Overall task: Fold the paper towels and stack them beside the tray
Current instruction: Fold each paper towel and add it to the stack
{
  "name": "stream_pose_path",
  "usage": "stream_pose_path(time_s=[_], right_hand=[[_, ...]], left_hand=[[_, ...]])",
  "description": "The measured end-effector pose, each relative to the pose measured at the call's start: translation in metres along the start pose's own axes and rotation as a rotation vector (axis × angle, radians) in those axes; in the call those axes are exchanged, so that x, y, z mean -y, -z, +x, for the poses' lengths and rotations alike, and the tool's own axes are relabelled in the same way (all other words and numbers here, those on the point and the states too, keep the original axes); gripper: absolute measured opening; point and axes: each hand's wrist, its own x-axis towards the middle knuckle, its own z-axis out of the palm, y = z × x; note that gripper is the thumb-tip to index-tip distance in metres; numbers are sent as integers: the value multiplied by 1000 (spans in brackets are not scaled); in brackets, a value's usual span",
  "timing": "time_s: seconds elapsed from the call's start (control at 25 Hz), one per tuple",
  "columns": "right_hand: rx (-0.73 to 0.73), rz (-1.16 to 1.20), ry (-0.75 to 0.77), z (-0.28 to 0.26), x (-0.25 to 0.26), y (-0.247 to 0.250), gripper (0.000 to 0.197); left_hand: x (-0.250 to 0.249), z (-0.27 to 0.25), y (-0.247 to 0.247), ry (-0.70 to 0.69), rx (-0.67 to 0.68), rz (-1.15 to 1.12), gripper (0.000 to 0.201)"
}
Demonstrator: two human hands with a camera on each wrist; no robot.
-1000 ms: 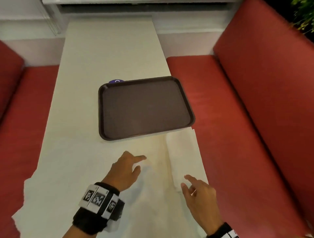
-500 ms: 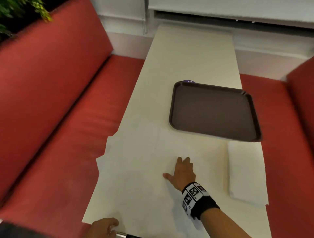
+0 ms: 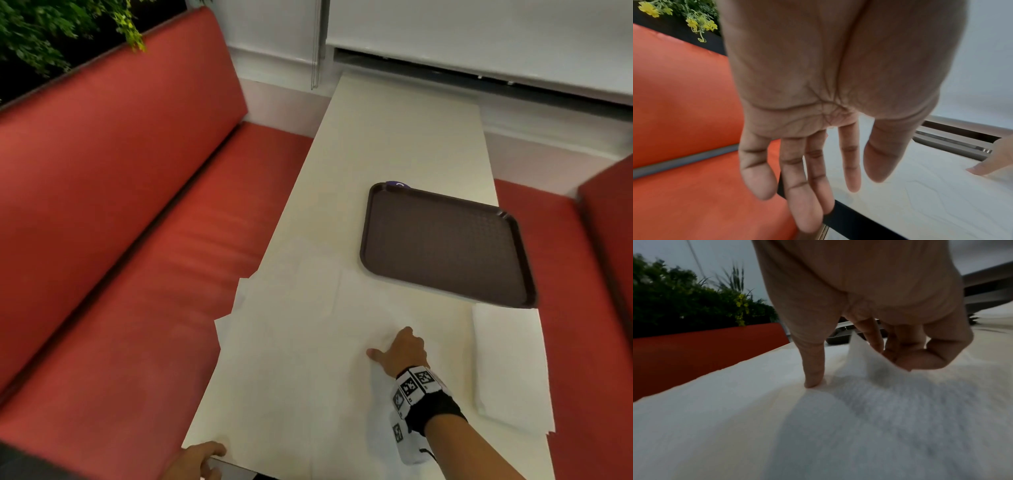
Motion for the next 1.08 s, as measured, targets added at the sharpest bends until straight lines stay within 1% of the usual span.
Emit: stream_pose_path(time_s=[0.04, 0.08, 0.12, 0.16, 0.2, 0.24, 0.28, 0.32, 0.36, 0.4, 0.44, 0.48, 0.52, 0.56, 0.64, 0.68, 0.72, 0.8, 0.84, 0.88, 0.92, 0.96, 1.0, 1.04, 1.08], right_hand=[[-17, 20, 14, -3, -1, -2, 79], [-53, 42, 28, -6, -2, -4, 74], [-104, 70, 46, -10, -4, -6, 71], [-159, 96, 72, -13, -6, -7, 70], [-206, 111, 107, -16, -9, -8, 69], [-239, 104, 150, -18, -13, -10, 62], [-258, 79, 202, -20, -19, -11, 49], [-275, 45, 260, -22, -24, -11, 33], [-295, 18, 320, -23, -30, -12, 21], [-317, 16, 372, -23, -35, -11, 14], [-332, 46, 415, -22, -39, -10, 12], [-342, 84, 460, -20, -43, -8, 10], [-358, 117, 515, -18, -47, -5, 8], [-379, 145, 573, -17, -49, 0, 8], [-389, 271, 675, -19, -49, 16, 11], [-380, 361, 705, -24, -45, 28, 11], [-370, 430, 718, -29, -38, 44, 10], [-343, 493, 771, -42, -22, 78, 14], [-333, 508, 825, -48, -16, 96, 19], [-312, 529, 885, -52, -10, 113, 21], [-273, 556, 935, -56, -5, 129, 20], [-217, 593, 971, -60, -1, 145, 17], [-155, 621, 991, -65, 3, 160, 14], [-104, 636, 1005, -69, 5, 173, 12], [-71, 647, 1016, -72, 6, 184, 11]], left_hand=[[-3, 5, -23, 88, -75, -115, 40], [-5, -10, -13, 40, -95, -136, 42], [-18, -23, -7, 53, -120, 9, 42], [-20, -28, -12, -6, -78, 96, 43], [-21, -32, -16, -55, -40, 129, 43], [-20, -38, -17, -90, -92, 216, 41], [-21, -40, -14, -130, -122, 266, 35], [-22, -44, -15, -156, -182, 274, 24], [-24, -47, -18, -245, -257, 369, 19], [-27, -56, -20, -366, -299, 518, 21], [-26, -59, -18, -450, -341, 642, 24], [-28, -68, -20, -504, -360, 745, 25], [-29, -74, -24, -555, -360, 793, 27], [-33, -76, -26, -548, -371, 807, 39], [-40, -75, -28, -618, -378, 709, 60], [-45, -78, -32, -660, -359, 658, 65], [-56, -84, -40, -714, -352, 595, 62], [-89, -100, -58, -868, -285, 454, 43], [-108, -107, -66, -916, -243, 400, 43], [-130, -115, -74, -956, -205, 357, 56], [-152, -122, -79, -991, -148, 326, 74], [-173, -130, -84, -1017, -93, 316, 87], [-192, -138, -90, -1043, -15, 302, 93], [-208, -147, -96, -1056, 69, 278, 92], [-221, -156, -102, -1063, 154, 256, 85]])
